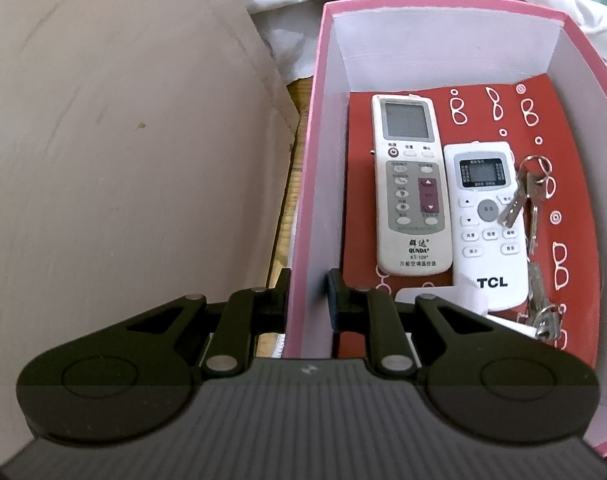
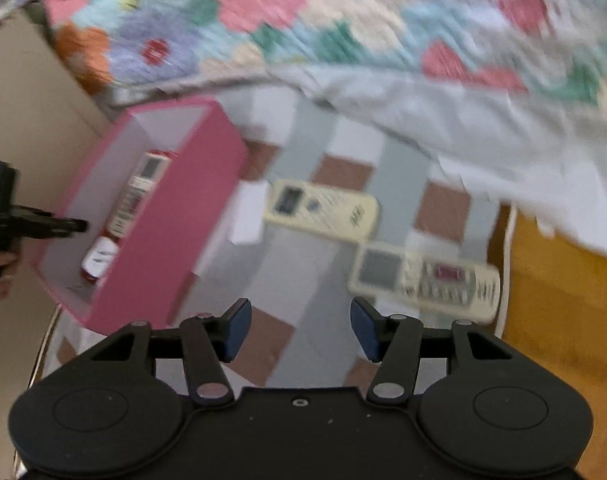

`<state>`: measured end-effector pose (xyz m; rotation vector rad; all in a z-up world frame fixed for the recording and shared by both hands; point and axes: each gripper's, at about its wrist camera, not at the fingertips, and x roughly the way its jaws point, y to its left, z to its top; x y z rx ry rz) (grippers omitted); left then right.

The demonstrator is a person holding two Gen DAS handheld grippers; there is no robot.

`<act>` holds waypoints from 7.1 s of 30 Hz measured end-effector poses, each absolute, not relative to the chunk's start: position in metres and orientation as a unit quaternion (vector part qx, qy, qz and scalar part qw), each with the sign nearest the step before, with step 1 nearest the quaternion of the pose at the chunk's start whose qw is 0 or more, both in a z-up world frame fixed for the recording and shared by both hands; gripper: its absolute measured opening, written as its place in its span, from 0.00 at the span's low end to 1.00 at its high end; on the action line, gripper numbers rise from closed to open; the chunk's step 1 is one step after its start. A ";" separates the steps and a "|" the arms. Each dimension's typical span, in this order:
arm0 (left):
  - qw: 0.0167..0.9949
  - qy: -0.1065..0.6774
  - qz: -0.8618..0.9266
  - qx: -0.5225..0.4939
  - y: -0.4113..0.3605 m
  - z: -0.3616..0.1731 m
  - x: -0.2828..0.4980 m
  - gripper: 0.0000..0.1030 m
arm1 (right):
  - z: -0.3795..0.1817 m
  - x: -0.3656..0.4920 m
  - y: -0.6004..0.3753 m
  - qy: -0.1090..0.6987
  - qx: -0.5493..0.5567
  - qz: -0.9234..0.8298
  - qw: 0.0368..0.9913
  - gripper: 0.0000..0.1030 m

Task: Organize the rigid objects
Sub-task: 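Move the right gripper to the flat white square charger and grasp it, then carry the white square charger into the pink box and release it, then grasp the white rectangular block on the mat with the right gripper, then lower the white block into the box beside the chargers, release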

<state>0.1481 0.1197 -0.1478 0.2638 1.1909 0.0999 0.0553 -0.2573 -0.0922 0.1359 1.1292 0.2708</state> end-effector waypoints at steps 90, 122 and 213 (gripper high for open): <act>0.834 0.551 0.036 -0.019 0.161 -0.141 0.118 0.08 | -0.055 0.091 -0.050 0.451 -0.020 0.208 0.868 0.46; 0.825 0.561 0.056 0.022 0.148 -0.141 0.119 0.11 | -0.057 0.077 -0.128 0.454 0.022 0.179 0.872 0.50; 0.817 0.572 0.032 0.071 0.149 -0.143 0.112 0.12 | -0.086 0.078 -0.050 0.459 -0.001 0.222 0.860 0.52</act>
